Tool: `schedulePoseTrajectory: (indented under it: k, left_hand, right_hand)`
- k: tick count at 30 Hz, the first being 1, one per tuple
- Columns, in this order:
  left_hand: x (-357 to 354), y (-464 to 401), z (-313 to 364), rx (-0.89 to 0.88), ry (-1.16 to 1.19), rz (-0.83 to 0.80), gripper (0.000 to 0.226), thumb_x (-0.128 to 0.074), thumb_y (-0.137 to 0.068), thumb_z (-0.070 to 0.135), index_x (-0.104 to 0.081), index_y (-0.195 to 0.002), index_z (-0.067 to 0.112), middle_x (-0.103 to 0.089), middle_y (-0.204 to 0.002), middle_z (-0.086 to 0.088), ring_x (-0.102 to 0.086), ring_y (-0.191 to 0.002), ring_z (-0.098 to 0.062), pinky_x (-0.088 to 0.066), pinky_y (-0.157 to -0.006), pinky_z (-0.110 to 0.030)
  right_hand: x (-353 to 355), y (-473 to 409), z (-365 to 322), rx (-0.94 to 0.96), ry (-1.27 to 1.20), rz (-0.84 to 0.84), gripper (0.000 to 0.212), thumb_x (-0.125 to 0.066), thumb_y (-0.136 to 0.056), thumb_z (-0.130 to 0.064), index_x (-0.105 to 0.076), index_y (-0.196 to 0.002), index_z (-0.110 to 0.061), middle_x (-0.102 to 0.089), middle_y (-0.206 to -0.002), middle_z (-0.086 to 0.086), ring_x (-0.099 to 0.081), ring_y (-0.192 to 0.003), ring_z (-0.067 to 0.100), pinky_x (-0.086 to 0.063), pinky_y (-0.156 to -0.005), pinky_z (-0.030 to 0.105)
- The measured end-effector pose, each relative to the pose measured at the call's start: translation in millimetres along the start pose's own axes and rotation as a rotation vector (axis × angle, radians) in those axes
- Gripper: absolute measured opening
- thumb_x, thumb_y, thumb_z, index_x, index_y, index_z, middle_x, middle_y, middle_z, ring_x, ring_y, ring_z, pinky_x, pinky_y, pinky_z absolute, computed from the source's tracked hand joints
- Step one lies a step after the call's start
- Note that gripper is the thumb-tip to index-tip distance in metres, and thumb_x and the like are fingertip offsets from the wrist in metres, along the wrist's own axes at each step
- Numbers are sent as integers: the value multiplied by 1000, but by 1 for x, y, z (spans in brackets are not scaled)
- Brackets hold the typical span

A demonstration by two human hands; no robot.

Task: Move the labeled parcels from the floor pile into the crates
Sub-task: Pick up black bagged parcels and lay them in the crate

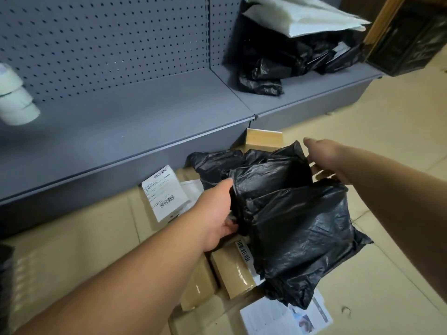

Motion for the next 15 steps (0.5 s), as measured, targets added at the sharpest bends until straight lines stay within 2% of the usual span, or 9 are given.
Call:
schedulePoseTrajectory:
  k: [2, 5, 7, 9, 11, 13, 15]
  left_hand:
    - [-8, 1, 3, 3, 19, 9, 37, -52, -99, 53, -71, -115, 26, -80, -100, -2, -75, -84, -26, -58, -64, -33]
    - [-18, 2, 7, 0, 27, 18, 35, -49, -103, 48, -64, -126, 26, -78, -108, 1, -74, -98, -25, -59, -89, -41]
    - [-24, 3, 9, 0, 39, 22, 34, -48, -103, 44, -62, -127, 25, -77, -111, 1, -73, -102, -26, -55, -99, -45]
    - [-27, 6, 14, -25, 53, 29, 32, -47, -104, 41, -62, -126, 25, -76, -113, 0, -72, -105, -27, -54, -101, -48]
    - [-26, 11, 22, -61, 48, 50, 29, -47, -104, 36, -63, -126, 24, -76, -113, -1, -71, -107, -28, -54, -100, -50]
    - [-20, 17, 31, -95, 50, 51, 29, -47, -105, 32, -63, -127, 24, -76, -113, -2, -70, -106, -28, -53, -101, -50]
    - [-11, 25, 41, -124, 33, 44, 30, -47, -106, 29, -60, -133, 25, -75, -115, -1, -69, -107, -28, -51, -103, -52]
  right_hand:
    - [-2, -7, 2, 6, -34, -15, 65, -25, -104, -54, -61, -118, -2, -59, -93, 19, -53, -75, 28, -39, -62, 31]
    - [-8, -12, 0, 15, -76, -54, 60, -28, -102, -54, -61, -114, -6, -59, -97, 17, -56, -82, 29, -44, -61, 30]
    - [-8, -11, -4, 20, -99, -60, 53, -27, -102, -52, -60, -102, -10, -60, -95, 17, -58, -77, 30, -48, -51, 25]
    - [-3, -10, -10, 43, -99, -38, 48, -27, -102, -50, -57, -94, -13, -59, -91, 15, -57, -68, 28, -42, -43, 20]
    - [3, -9, -16, 71, -116, -16, 48, -26, -101, -51, -56, -97, -14, -58, -88, 14, -55, -64, 27, -40, -52, 25]
    - [6, -7, -23, 92, -183, -3, 52, -25, -101, -54, -57, -108, -13, -58, -88, 12, -55, -64, 27, -47, -61, 32]
    - [7, 0, -30, 101, -269, 15, 56, -25, -101, -55, -54, -124, -13, -61, -100, 14, -58, -71, 29, -52, -65, 36]
Point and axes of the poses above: each hand's wrist, its own y-axis away from the middle knuckle, its own x-axis out of the back of the hand, z = x × y, the point moved 9 cm from there along -y, towards the middle knuckle
